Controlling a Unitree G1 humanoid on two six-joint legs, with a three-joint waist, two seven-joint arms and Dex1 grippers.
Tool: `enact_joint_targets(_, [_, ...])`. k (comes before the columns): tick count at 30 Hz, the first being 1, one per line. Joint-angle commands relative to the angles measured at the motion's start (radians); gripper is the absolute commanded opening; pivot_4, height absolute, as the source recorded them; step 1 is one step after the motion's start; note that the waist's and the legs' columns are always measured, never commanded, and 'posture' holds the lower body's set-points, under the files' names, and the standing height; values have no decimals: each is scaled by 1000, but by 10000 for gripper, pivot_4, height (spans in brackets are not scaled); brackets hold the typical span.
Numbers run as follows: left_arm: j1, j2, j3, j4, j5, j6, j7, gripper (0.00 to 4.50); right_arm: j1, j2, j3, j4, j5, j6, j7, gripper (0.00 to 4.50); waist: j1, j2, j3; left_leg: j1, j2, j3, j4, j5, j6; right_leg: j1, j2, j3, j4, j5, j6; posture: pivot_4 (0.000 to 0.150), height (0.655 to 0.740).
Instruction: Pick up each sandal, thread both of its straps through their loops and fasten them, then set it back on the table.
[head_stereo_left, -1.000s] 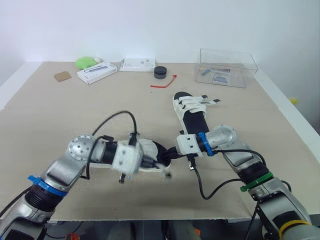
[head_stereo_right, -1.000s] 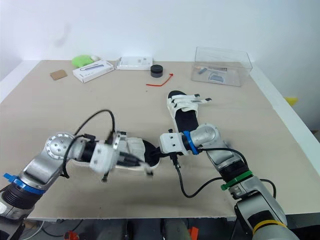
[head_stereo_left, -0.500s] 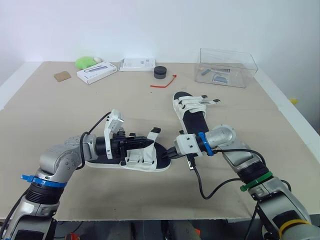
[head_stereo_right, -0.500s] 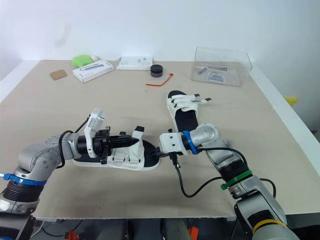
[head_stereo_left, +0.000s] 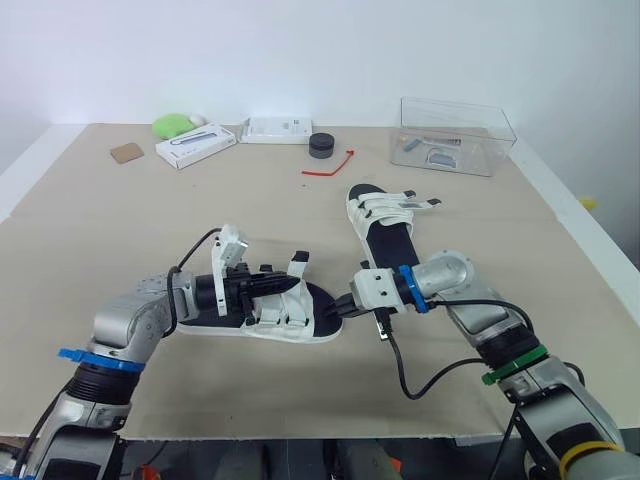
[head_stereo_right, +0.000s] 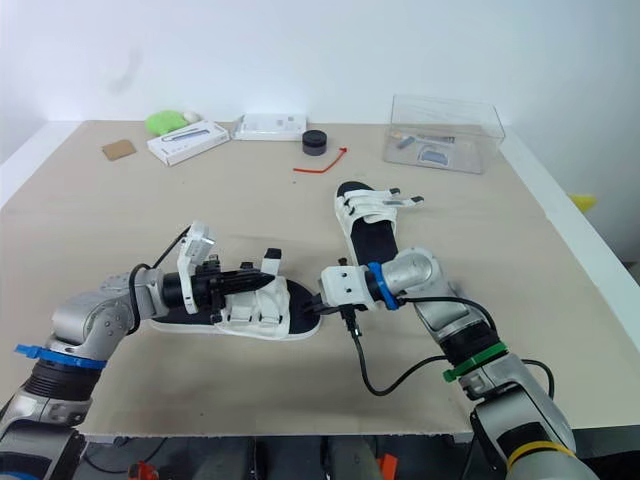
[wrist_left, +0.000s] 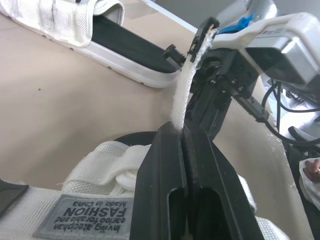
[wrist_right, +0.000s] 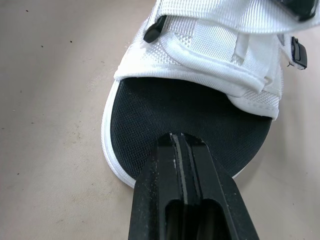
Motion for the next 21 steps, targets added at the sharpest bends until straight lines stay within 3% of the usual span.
enact_joint_targets(1, [-18, 8, 27, 36, 37, -3, 14, 2914, 44, -53, 35, 47, -90, 37, 14, 0, 0, 0, 0, 0, 0, 0, 0, 0, 0, 0, 0, 0, 0, 0, 0, 1500, 7400])
enact_joint_targets(3, [-22, 10, 39, 39, 28, 4, 10, 8194, 45, -54, 34, 45, -91, 37, 14, 0, 0, 0, 0, 0, 0, 0, 0, 0, 0, 0, 0, 0, 0, 0, 0, 1500, 7400])
enact_joint_targets(7, [-40, 23, 62, 47, 39, -8, -6, 28056, 43, -55, 32, 47, -93, 36, 15, 0, 0, 0, 0, -1, -1, 0, 0, 0, 0, 0, -1, 0, 0, 1, 2, 1500, 7400])
enact_joint_targets(8, [-50, 29, 69, 58, 45, -15, -13, 29633, 41, -54, 32, 49, -93, 36, 15, 0, 0, 0, 0, -1, -1, 0, 0, 0, 0, 0, -2, 0, 0, 1, 2, 1500, 7400])
enact_joint_targets(15, [-162, 35, 117, 86, 45, -57, -52, 29633, 35, -48, 35, 58, -96, 34, 13, 0, 0, -1, 0, -2, -2, -1, 0, 0, 0, 0, -2, -1, -1, 0, 2, 1500, 7400])
enact_joint_targets(20, [-209, 6, 74, 67, 61, -80, -96, 29633, 32, -45, 36, 60, -97, 36, 12, 0, -1, -1, 0, -2, -3, -1, 0, 0, 0, 0, -3, 0, -1, 2, 5, 1500, 7400])
enact_joint_targets(21, [-213, -2, 55, 70, 70, -85, -111, 27351, 32, -44, 36, 60, -97, 37, 11, 0, -1, -1, 0, -2, -3, -1, 0, 0, 0, 0, -3, 0, -1, 2, 5, 1500, 7400])
